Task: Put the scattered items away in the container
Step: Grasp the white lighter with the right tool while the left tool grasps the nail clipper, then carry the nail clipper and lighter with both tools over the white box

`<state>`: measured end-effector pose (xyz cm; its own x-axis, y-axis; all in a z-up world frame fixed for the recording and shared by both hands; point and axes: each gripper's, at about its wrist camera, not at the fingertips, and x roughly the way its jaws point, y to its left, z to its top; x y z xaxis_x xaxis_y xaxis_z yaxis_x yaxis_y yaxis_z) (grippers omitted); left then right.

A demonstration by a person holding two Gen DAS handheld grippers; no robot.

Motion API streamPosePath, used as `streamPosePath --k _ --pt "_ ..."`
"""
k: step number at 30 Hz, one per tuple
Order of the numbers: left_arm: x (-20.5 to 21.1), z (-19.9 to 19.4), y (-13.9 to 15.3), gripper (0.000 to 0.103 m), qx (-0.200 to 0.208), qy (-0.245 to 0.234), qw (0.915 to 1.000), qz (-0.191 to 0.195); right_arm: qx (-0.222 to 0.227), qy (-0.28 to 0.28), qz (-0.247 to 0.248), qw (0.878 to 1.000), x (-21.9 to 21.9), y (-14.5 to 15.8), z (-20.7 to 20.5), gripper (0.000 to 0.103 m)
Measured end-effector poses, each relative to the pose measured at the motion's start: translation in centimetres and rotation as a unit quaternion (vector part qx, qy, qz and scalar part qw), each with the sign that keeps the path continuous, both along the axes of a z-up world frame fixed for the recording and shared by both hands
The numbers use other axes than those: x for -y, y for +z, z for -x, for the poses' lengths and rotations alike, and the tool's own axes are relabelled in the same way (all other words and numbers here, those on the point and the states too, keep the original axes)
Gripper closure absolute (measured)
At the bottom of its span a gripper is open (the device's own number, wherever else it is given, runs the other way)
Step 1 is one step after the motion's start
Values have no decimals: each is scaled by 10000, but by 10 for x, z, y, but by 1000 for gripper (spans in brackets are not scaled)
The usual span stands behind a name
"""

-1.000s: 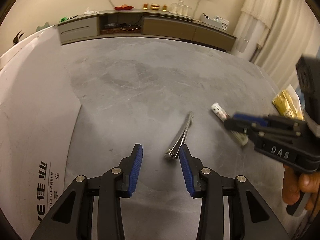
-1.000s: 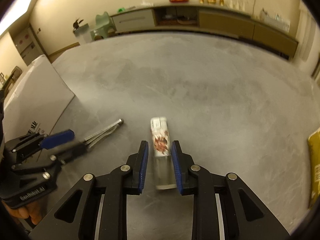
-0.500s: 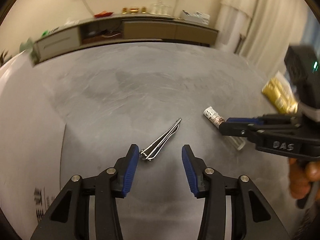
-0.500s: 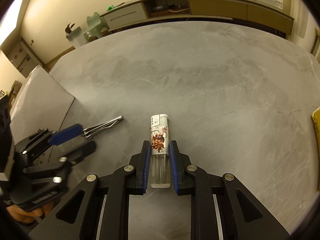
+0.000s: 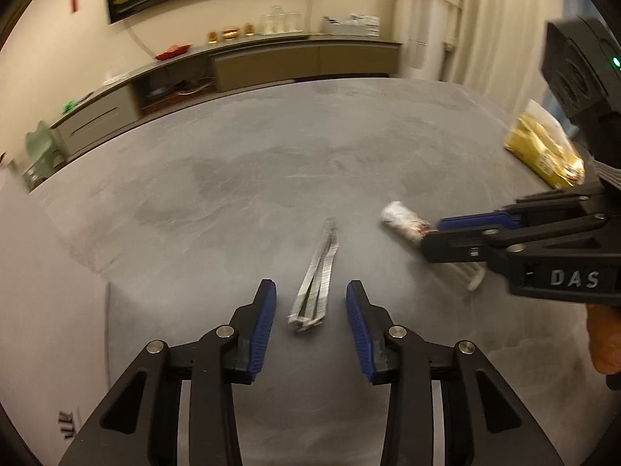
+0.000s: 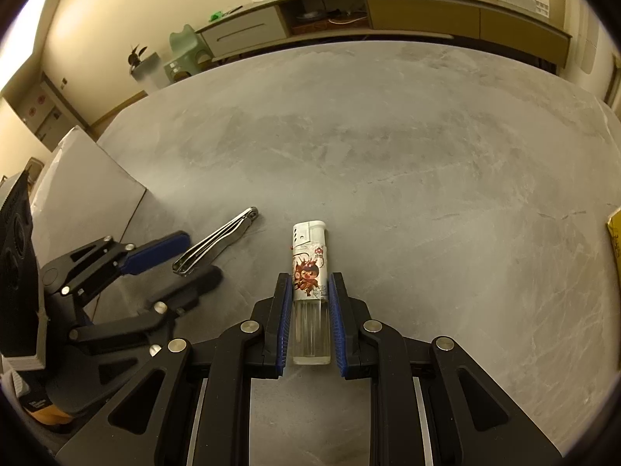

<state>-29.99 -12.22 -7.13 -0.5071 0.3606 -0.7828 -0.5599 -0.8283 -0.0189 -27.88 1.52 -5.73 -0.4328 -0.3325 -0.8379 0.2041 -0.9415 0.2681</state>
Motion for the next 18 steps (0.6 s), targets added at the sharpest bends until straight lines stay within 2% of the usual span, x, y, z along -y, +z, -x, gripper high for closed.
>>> streamPosePath --k 1,2,8,18 --pt "0 1 1 81 30 -11 10000 -36 0 4 3 10000 0 0 0 83" --pt "-2 2 1 87 52 -8 10000 -45 5 4 11 10000 0 0 0 83" --pt "7 -4 4 88 142 222 9995 -167 14 4 155 9999 -1 4 -3 83" --pt "31 -33 33 90 -75 447 9981 -414 -51 143 323 9994 12 18 -16 83"
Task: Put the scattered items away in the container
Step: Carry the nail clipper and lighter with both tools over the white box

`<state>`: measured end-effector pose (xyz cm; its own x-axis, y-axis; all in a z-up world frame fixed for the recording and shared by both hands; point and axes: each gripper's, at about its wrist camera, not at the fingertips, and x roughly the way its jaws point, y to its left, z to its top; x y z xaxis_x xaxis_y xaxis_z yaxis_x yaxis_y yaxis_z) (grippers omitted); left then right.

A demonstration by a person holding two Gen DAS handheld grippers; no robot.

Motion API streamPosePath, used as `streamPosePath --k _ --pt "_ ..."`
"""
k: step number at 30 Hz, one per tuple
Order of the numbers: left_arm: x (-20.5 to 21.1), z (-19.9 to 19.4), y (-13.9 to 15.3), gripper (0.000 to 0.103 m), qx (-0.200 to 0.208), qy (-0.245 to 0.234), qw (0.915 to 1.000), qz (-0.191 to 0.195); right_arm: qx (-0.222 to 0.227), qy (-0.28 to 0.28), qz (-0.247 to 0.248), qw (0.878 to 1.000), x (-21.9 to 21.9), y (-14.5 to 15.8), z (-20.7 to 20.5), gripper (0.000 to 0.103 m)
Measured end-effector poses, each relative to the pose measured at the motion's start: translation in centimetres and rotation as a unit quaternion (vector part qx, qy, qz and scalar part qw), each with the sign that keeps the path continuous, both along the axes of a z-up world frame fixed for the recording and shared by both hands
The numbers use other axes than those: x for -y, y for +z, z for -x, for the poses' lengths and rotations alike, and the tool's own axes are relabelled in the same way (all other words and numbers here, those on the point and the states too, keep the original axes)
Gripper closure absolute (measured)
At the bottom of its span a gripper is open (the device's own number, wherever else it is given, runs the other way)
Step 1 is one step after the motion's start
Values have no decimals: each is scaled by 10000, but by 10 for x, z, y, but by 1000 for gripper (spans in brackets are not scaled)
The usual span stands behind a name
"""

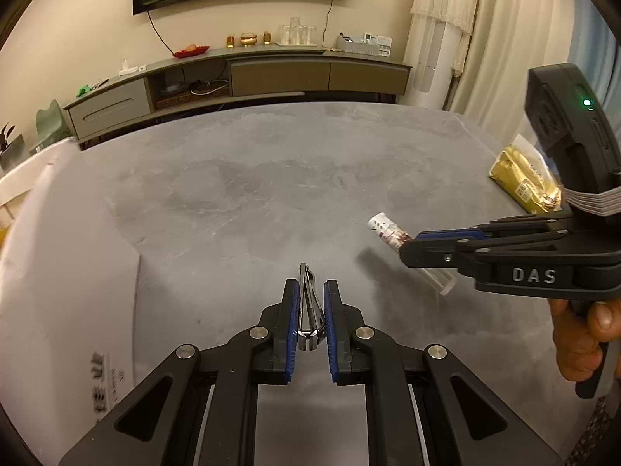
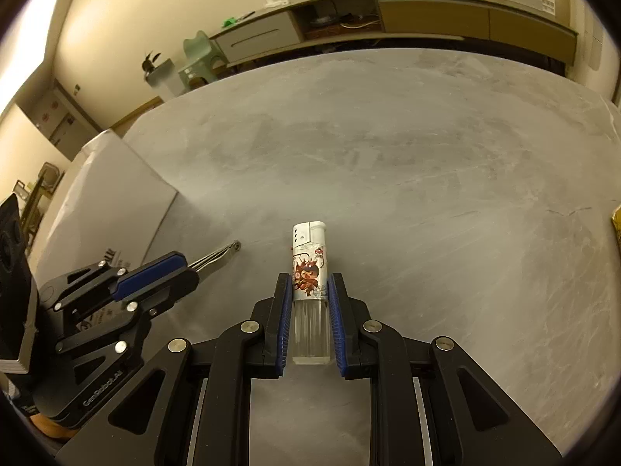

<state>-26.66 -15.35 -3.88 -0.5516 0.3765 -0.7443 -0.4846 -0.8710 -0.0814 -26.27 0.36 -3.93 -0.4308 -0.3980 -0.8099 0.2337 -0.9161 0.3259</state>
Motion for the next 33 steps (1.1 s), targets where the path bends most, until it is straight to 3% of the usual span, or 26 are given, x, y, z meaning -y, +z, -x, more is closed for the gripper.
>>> streamPosePath --k 33 --pt "68 -110 107 90 -766 286 9966 -115 -757 841 683 9912 45 81 -102 83"
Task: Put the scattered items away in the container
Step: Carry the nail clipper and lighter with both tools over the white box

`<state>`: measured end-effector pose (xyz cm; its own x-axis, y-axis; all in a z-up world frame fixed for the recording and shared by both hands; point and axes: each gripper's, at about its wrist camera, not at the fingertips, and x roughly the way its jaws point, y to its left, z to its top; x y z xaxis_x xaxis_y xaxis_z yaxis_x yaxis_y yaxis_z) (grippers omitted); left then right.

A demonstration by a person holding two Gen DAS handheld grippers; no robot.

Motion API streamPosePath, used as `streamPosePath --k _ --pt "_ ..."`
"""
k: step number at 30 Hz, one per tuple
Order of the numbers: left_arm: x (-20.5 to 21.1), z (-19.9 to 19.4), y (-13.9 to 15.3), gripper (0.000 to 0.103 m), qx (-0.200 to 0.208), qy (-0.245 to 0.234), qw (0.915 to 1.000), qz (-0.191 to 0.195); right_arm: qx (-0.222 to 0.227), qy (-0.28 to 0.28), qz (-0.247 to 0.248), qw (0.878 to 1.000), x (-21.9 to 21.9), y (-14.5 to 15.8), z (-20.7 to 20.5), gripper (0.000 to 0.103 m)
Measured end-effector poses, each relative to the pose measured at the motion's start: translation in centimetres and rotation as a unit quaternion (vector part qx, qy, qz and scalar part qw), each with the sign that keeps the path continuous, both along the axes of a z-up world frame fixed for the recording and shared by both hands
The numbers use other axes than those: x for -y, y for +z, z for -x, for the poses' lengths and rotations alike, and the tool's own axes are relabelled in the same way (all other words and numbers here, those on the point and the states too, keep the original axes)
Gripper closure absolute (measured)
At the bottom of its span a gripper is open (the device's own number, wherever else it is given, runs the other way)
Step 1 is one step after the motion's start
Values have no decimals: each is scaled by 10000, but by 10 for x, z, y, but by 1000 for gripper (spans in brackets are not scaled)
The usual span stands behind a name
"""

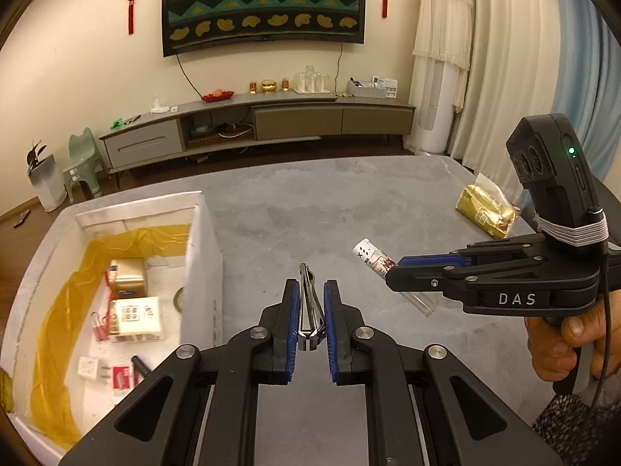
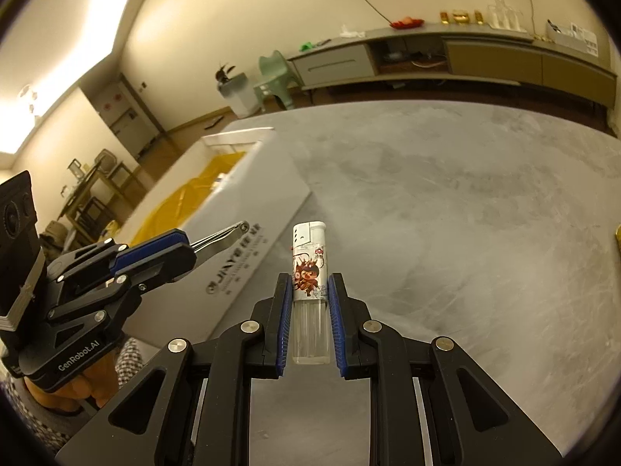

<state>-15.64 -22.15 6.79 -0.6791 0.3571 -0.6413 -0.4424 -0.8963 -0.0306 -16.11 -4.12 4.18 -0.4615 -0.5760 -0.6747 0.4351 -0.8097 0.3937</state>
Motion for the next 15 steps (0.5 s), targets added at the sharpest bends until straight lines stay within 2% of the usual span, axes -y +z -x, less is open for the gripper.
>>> streamPosePath --k 15 --pt "48 -46 31 90 -215 211 9994 -148 -151 268 23 9995 27 12 -32 83"
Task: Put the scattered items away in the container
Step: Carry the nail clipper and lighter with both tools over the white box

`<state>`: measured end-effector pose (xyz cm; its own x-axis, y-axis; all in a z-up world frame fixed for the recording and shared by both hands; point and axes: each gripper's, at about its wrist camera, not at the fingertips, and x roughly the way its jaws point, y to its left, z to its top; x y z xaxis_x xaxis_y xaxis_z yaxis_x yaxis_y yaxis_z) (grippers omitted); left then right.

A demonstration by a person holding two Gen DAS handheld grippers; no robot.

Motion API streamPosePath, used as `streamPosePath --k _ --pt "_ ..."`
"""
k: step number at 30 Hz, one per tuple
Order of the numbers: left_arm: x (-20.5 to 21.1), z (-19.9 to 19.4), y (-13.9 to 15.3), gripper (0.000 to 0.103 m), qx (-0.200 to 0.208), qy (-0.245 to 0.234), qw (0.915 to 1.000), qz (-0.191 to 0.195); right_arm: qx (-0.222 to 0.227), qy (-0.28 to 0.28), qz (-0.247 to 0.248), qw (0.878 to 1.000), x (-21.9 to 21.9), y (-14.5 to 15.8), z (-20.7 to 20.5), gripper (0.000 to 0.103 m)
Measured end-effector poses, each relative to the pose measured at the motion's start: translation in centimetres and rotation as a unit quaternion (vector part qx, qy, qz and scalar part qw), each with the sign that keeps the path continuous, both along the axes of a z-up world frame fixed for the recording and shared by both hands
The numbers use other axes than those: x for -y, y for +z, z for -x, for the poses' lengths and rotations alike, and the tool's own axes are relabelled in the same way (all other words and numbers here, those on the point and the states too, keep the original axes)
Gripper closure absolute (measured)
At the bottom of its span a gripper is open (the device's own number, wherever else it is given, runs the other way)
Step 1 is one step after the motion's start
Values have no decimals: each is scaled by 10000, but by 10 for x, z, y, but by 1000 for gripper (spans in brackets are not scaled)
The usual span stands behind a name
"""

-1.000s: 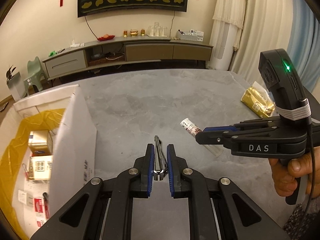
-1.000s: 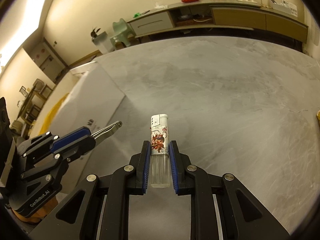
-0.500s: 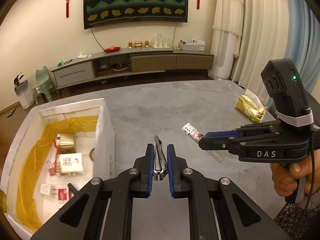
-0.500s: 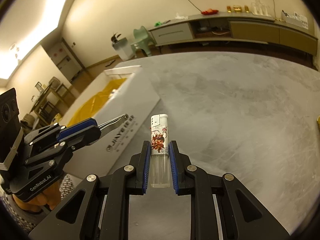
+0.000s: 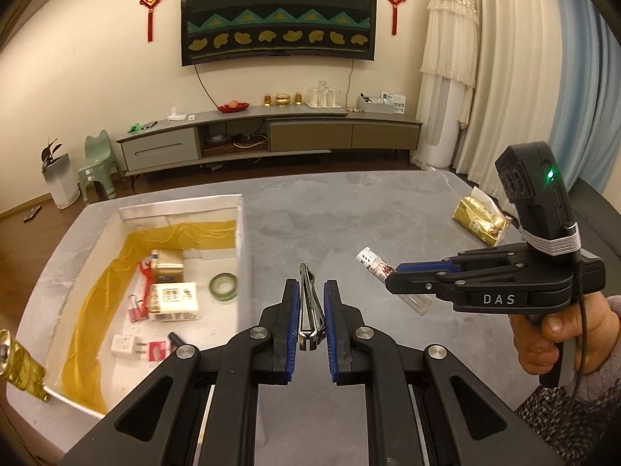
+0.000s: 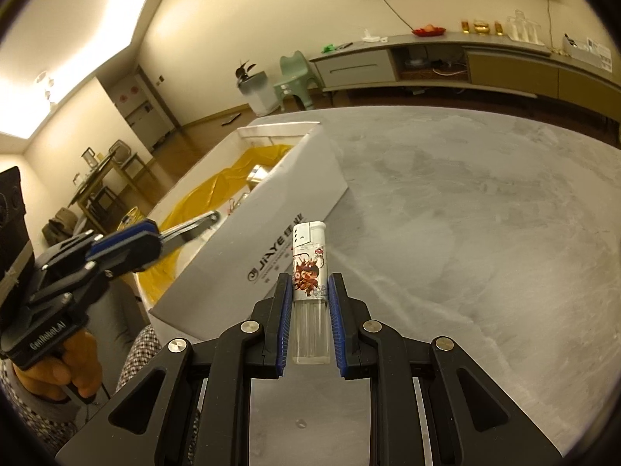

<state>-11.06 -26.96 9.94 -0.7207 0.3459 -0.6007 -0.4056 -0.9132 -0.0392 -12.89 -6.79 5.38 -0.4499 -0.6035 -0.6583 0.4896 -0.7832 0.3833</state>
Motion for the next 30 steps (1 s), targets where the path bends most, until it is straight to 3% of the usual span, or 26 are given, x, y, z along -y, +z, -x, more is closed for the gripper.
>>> streamPosePath --k 12,30 --pt "56 -10 9 90 -41 221 9996 -166 -4 101 69 9999 26 9 -21 83" --pt "110 25 7 90 -141 169 9996 -152 -193 397 -288 9986 93 38 -16 83"
